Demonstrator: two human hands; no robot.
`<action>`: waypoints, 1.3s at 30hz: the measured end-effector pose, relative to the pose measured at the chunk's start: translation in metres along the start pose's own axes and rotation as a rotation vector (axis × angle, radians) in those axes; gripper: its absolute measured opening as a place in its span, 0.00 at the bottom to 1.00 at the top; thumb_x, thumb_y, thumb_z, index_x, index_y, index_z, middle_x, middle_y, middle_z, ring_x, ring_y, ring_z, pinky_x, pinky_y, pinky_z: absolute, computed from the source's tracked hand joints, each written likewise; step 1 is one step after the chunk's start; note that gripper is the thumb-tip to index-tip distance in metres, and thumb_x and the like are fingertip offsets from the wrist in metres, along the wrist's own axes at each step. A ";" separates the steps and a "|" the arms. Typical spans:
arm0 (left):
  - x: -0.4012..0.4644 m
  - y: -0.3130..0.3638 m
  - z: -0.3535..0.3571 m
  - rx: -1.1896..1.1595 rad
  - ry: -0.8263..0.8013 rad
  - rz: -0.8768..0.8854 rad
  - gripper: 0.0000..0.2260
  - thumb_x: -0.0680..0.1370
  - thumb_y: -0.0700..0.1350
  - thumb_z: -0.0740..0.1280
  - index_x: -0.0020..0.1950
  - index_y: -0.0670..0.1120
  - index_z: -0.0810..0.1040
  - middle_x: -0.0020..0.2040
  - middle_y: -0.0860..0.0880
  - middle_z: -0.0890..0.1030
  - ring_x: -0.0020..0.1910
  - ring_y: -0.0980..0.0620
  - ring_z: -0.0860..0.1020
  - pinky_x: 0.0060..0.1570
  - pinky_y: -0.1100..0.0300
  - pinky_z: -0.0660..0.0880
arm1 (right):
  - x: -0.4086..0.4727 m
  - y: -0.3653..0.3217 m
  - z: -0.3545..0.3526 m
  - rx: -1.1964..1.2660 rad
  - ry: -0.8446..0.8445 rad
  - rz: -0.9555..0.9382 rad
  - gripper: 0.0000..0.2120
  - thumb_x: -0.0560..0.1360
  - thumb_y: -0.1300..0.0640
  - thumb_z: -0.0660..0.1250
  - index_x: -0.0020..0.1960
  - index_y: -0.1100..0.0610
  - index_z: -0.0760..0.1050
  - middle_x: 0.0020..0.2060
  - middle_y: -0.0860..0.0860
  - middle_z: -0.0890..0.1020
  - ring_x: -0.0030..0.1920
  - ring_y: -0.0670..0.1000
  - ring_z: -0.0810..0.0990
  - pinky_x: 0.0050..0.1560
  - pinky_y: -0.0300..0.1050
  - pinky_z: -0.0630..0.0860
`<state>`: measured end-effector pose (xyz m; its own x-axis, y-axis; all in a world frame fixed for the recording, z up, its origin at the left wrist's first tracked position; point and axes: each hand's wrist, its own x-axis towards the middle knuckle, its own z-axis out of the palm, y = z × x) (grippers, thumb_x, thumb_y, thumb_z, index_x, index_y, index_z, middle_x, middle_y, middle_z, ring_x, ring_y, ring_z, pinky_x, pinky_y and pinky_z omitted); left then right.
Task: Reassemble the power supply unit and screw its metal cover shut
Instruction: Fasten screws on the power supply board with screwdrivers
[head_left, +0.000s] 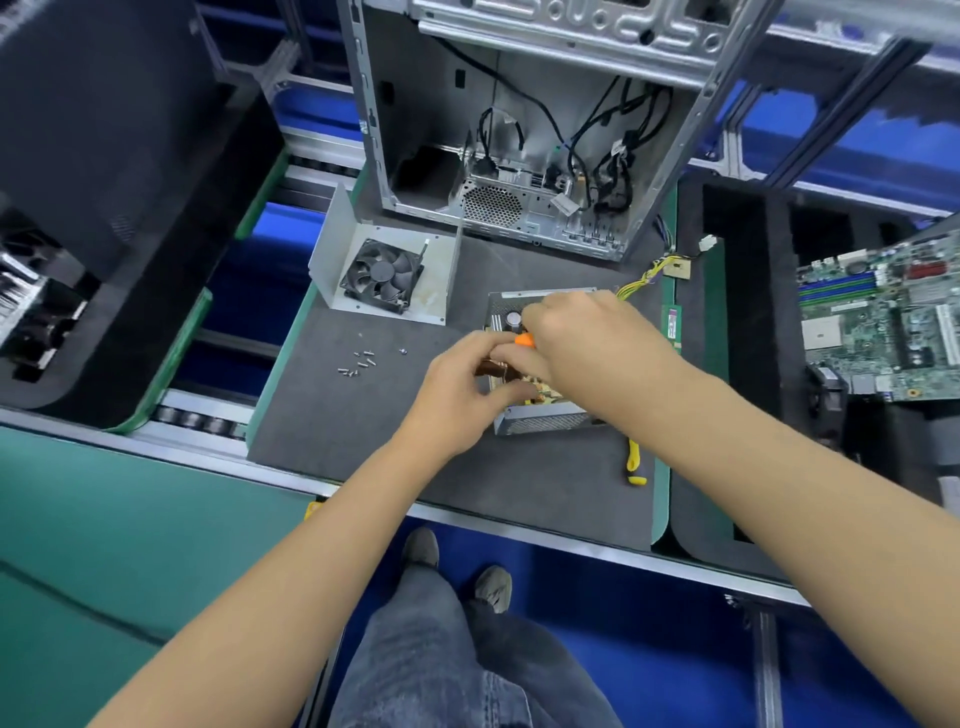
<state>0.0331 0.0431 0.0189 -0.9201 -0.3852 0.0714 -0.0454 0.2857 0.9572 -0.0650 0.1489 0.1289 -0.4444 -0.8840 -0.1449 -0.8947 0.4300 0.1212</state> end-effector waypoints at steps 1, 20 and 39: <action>0.000 0.002 0.001 0.016 0.044 0.021 0.12 0.70 0.38 0.77 0.49 0.48 0.80 0.43 0.50 0.80 0.45 0.56 0.78 0.47 0.63 0.73 | -0.001 -0.002 0.000 -0.022 0.004 0.040 0.23 0.81 0.37 0.55 0.45 0.56 0.72 0.41 0.55 0.77 0.46 0.61 0.80 0.38 0.48 0.67; 0.017 -0.013 -0.021 0.076 -0.236 0.118 0.11 0.77 0.36 0.67 0.47 0.53 0.75 0.40 0.56 0.77 0.40 0.64 0.73 0.43 0.73 0.68 | -0.007 -0.004 -0.014 0.187 -0.080 -0.014 0.11 0.79 0.58 0.66 0.60 0.54 0.72 0.52 0.52 0.74 0.48 0.59 0.77 0.45 0.51 0.73; 0.024 -0.015 -0.010 -0.042 -0.149 0.126 0.15 0.68 0.38 0.79 0.50 0.50 0.82 0.45 0.58 0.82 0.42 0.57 0.78 0.46 0.62 0.75 | -0.012 -0.019 0.003 0.171 -0.014 0.359 0.27 0.76 0.31 0.56 0.48 0.56 0.72 0.41 0.52 0.72 0.46 0.61 0.78 0.40 0.50 0.72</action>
<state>0.0153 0.0204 0.0090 -0.9650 -0.2134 0.1522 0.0874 0.2855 0.9544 -0.0434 0.1517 0.1255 -0.7297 -0.6699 -0.1369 -0.6765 0.7364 0.0019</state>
